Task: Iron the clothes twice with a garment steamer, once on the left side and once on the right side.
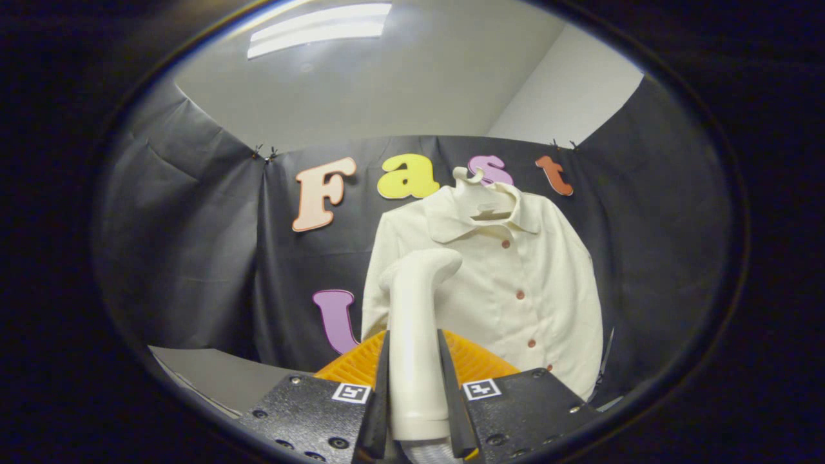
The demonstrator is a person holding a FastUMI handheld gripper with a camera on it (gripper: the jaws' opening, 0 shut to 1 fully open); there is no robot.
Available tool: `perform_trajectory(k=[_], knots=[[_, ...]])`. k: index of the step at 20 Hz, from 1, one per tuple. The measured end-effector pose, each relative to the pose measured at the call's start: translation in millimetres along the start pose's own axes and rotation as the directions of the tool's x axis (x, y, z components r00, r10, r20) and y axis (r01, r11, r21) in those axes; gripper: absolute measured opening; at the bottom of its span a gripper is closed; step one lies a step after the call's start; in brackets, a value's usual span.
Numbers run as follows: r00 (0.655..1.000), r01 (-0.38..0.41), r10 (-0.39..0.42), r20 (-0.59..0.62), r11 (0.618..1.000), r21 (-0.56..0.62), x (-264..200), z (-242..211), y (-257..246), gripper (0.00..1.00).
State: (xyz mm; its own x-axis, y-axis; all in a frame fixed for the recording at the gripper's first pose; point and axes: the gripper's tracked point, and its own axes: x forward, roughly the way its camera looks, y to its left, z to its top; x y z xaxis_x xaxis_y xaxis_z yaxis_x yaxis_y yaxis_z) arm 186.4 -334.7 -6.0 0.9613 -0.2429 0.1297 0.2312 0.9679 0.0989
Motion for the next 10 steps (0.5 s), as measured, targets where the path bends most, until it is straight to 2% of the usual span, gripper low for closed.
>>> perform_trajectory(k=[6, 10], knots=[[0.999, -0.016, 0.019, -0.04, 0.996, 0.086, 7.6, -26.8, -13.7, 0.37], [0.995, -0.017, 0.02, -0.094, 0.999, 0.03, 5.4, -55.5, -17.0, 0.36]])
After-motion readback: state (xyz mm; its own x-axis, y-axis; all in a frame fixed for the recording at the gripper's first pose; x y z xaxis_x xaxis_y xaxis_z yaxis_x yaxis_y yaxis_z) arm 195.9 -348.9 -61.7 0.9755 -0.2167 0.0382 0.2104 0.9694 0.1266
